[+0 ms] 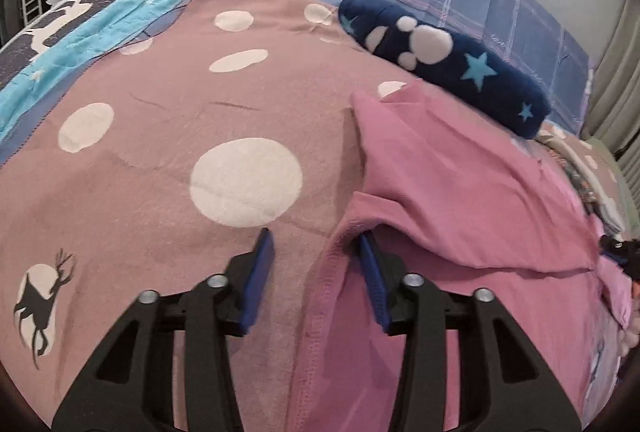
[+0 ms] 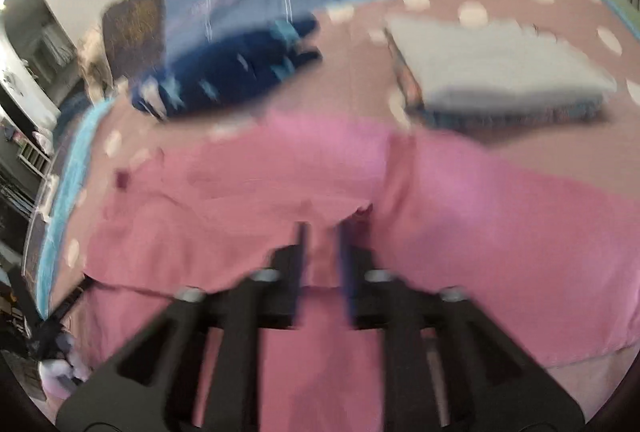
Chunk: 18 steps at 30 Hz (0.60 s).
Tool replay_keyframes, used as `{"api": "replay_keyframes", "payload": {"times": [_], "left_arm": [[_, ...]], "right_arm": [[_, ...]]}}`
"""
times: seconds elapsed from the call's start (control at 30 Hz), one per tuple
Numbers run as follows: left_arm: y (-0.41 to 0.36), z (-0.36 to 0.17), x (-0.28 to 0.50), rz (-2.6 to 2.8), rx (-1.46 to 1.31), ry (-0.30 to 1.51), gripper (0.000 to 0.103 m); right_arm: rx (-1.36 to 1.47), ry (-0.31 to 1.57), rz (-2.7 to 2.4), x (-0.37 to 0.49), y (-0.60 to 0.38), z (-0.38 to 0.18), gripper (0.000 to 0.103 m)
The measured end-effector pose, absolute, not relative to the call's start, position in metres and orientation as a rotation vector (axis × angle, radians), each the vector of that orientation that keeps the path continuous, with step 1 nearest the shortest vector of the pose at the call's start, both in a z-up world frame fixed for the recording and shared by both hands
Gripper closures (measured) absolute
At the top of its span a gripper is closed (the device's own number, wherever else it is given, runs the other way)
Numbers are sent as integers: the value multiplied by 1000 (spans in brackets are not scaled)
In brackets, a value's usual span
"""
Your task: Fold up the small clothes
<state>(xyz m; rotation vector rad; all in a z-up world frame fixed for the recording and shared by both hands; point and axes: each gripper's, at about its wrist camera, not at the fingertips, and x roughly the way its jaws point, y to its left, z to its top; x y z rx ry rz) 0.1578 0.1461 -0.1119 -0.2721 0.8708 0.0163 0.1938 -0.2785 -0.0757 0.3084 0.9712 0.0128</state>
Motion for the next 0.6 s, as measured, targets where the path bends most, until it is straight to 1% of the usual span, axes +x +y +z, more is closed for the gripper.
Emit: {"api": "replay_keyframes", "payload": {"times": [0.03,0.1,0.23,0.3,0.33,0.37,0.53,0.6], "left_arm": [[146,-112,158,1,-275,867,69],[143,-110,158,-15,-269,852,69],[134,-109,161,-48,-258,841,69],[129,-109,166,-58,-254,840,69],[129,-109,169,-61,-254,839,69],[129,-110,172,-60,-261,838,69],[134,-119,173,-77,-306,827,69],[135,-122,173,-83,-323,823,69]], "right_arm": [[290,959,-42,193,-279,-75,66],[265,895,-73,194,-272,-64,66],[172,874,182,214,-204,-36,66],[105,889,371,233,-150,-26,56],[84,903,450,240,-127,-24,47],[65,925,531,251,-99,-24,45],[48,1020,698,300,-5,-25,45],[0,1064,748,313,34,-27,45]]}}
